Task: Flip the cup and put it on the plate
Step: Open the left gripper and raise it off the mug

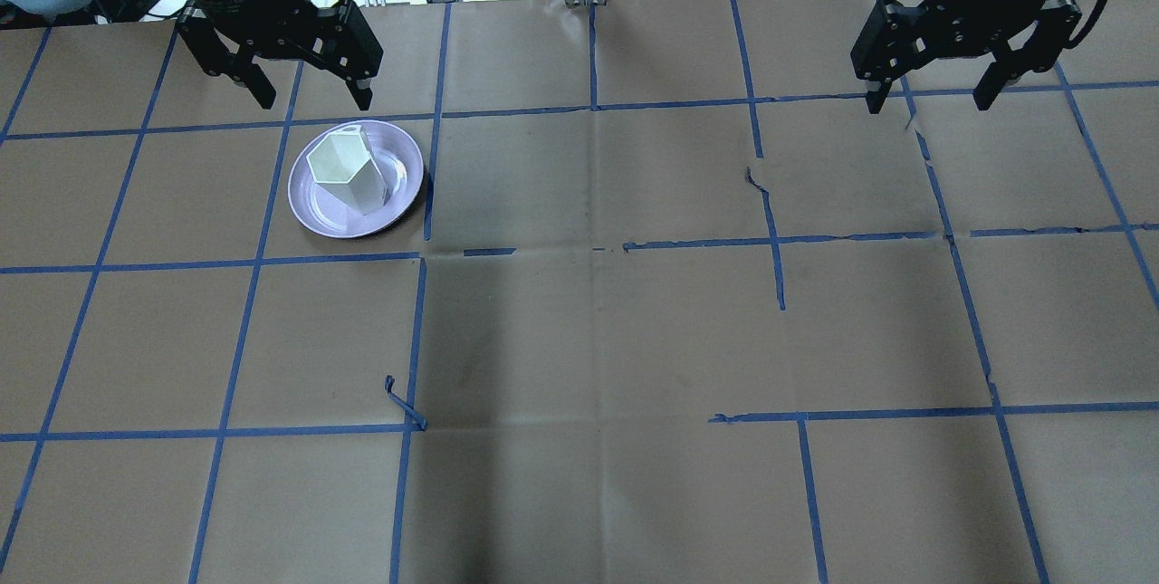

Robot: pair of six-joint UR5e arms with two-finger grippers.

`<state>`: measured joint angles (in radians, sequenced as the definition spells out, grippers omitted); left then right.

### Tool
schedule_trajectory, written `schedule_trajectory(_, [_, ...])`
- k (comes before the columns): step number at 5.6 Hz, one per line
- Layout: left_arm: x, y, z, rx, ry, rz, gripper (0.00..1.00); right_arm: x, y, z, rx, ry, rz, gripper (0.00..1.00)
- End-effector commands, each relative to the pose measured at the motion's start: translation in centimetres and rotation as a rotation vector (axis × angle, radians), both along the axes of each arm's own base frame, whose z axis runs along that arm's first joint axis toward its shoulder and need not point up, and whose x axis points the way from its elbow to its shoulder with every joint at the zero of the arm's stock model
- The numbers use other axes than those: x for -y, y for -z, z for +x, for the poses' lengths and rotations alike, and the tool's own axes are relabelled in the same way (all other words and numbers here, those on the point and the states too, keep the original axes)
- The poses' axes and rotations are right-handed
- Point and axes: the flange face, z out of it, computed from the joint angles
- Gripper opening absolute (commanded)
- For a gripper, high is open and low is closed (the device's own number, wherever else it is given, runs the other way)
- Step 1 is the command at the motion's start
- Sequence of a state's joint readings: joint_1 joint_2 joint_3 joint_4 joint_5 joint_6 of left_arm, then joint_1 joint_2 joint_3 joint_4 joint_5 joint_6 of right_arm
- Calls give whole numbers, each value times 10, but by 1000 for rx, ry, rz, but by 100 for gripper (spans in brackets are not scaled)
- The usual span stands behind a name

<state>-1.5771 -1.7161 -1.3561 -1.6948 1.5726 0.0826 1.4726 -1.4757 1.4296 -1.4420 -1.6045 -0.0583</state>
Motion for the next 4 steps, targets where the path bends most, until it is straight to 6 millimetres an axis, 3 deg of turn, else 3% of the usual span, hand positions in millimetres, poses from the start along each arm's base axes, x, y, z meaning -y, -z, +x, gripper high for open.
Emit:
schedule_trajectory(1, [-45,-7,-2,1,2,-9,98,0,0,0,0,0,0,100])
schedule_trajectory(2, [-60,-1,1,1,-7,-36,99,0,0,0,0,0,0,100])
schedule_trajectory(4, [-58,2,1,3,-17,-39,99,0,0,0,0,0,0,100])
